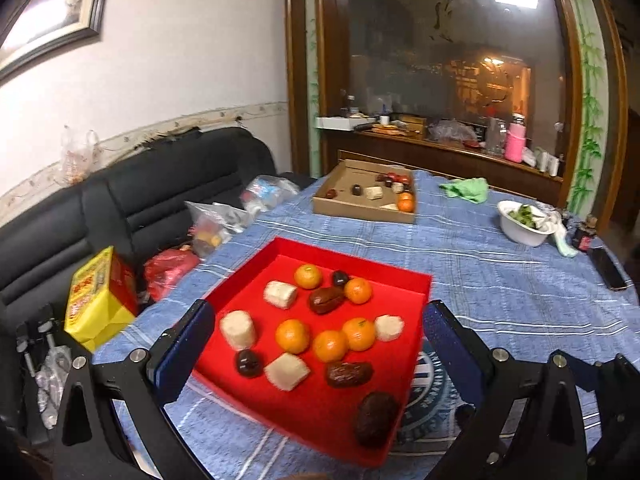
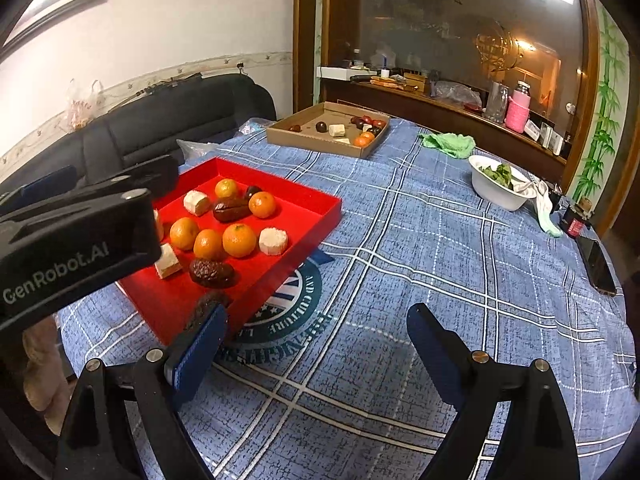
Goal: Organize fruits
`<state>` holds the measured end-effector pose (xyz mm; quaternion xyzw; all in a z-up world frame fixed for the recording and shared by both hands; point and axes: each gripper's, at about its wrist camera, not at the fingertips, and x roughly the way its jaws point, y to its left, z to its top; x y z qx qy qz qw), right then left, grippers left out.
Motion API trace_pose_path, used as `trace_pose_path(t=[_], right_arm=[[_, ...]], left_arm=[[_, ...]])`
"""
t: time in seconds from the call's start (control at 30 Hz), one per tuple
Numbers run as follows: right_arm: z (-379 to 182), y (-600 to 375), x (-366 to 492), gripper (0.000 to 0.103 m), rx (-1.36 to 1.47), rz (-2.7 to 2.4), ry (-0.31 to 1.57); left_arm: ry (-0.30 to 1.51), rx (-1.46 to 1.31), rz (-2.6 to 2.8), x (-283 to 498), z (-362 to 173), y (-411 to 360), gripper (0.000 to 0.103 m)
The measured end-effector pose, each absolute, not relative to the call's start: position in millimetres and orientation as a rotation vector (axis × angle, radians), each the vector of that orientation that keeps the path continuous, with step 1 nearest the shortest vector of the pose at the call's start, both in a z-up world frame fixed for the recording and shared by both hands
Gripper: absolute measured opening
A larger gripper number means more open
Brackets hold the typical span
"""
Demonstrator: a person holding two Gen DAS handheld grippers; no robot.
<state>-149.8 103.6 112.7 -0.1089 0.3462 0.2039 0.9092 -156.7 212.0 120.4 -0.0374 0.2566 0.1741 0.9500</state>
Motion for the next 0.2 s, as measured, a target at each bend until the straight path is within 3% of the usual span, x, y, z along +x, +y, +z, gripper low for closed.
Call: trace_pose_path(t=[0.2], right_arm=[[124, 83, -147, 0.094, -0.179, 0.361, 0.691]], left_arm=[[0.519, -0.084, 0.292, -145, 132, 198, 0.103]])
